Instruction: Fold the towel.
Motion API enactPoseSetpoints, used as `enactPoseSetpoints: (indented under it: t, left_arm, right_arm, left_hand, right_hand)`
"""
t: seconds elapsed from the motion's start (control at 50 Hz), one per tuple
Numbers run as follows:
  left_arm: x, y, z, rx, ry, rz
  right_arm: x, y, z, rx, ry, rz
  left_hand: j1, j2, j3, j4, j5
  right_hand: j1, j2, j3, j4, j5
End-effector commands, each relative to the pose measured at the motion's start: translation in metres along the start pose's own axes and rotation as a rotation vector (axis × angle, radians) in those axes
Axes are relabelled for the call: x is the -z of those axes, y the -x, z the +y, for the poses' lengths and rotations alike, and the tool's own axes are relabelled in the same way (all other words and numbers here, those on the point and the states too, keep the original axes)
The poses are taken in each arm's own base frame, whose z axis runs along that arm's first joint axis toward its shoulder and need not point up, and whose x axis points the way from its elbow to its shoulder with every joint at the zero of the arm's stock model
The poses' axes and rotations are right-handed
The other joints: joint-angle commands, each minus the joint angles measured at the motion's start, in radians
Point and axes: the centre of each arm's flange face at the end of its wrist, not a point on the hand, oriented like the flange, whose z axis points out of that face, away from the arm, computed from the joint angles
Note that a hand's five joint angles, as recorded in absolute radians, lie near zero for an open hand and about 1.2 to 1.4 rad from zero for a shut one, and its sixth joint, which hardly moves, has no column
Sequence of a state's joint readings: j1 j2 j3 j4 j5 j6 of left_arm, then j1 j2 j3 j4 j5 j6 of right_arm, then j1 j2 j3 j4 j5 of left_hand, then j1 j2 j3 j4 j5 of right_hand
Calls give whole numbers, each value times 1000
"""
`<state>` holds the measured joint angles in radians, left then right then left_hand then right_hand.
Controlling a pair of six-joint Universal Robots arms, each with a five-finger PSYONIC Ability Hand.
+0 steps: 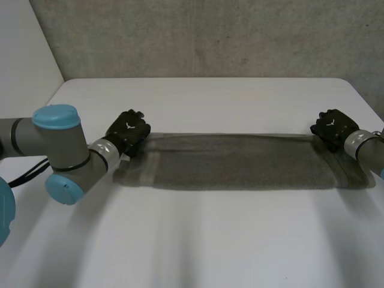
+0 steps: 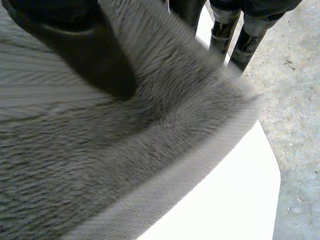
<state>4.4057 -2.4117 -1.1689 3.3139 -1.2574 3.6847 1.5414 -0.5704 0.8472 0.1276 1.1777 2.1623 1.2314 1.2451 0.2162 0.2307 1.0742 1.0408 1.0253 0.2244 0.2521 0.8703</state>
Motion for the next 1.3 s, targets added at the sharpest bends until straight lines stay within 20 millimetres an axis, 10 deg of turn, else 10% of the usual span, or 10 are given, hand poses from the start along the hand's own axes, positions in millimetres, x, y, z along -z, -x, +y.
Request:
enactPoseSetpoints:
  t: [0.02,0.44,0.7,0.9,1.3]
  left_arm:
    - [1,-2,-1,-3,6,-11]
    - [35,23,-54,-49,-42,-136]
    - [83,-6,-51,-20,14,-64]
    - [92,-18,-47,19,31,-34]
    - [92,-19,-44,63,29,-36]
  right_arm:
    - [0,-2,-7,8,-10,21]
    - [65,-64,-75,-197,-154,213]
    - [121,-51,8,-271,91,99]
    - [118,-40,49,-240,123,26]
    - [102,-28,66,-273,101,-35]
  left_hand:
    - [-844,-858,-42,-56,-861]
    - [-1021,-1035,-42,-56,-1038]
    - [-1018,-1032,-42,-56,-1035]
    - [-1012,-1026,-42,-56,-1029]
    - [-1009,-1023,-42,-56,-1026]
  right_hand:
    - [-866,-851,-50,-78,-870]
    - [-866,-851,-50,-78,-870]
    - [-866,-851,-50,-78,-870]
    - [-742,-726,-50,-78,-746]
    - [-295,-280,-50,-78,-299]
